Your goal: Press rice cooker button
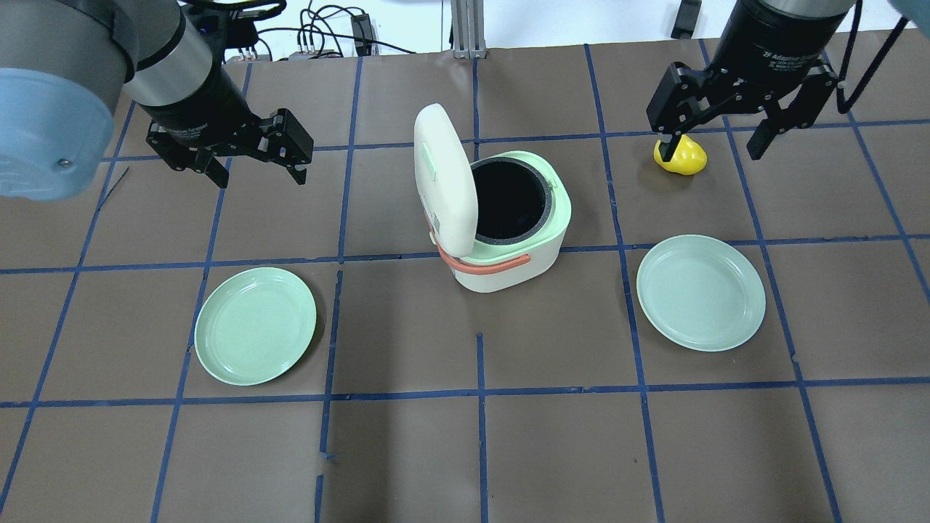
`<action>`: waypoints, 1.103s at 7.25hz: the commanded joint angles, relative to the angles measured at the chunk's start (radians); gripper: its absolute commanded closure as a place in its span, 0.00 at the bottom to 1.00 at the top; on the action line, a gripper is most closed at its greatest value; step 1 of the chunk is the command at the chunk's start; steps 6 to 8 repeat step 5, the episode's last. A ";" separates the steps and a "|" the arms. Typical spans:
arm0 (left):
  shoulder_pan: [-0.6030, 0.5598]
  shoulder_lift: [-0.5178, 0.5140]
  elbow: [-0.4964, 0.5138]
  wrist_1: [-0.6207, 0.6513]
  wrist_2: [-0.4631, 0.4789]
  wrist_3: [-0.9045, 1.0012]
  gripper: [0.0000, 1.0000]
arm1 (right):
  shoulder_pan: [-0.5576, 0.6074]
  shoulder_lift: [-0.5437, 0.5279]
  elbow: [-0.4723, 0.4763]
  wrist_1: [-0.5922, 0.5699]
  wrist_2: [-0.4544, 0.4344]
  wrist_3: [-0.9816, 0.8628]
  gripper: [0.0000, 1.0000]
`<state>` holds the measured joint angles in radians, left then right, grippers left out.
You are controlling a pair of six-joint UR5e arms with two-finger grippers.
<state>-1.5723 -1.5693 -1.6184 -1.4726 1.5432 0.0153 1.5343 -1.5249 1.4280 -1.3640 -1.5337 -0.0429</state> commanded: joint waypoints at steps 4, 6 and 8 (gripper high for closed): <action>0.000 0.000 0.000 0.000 0.000 0.000 0.00 | 0.003 0.008 0.000 -0.001 0.006 0.009 0.00; 0.000 0.000 0.000 0.000 0.000 0.000 0.00 | 0.001 0.006 0.000 -0.001 0.006 0.011 0.00; 0.000 0.000 0.000 0.000 0.000 0.000 0.00 | 0.001 0.006 0.000 -0.001 0.006 0.011 0.00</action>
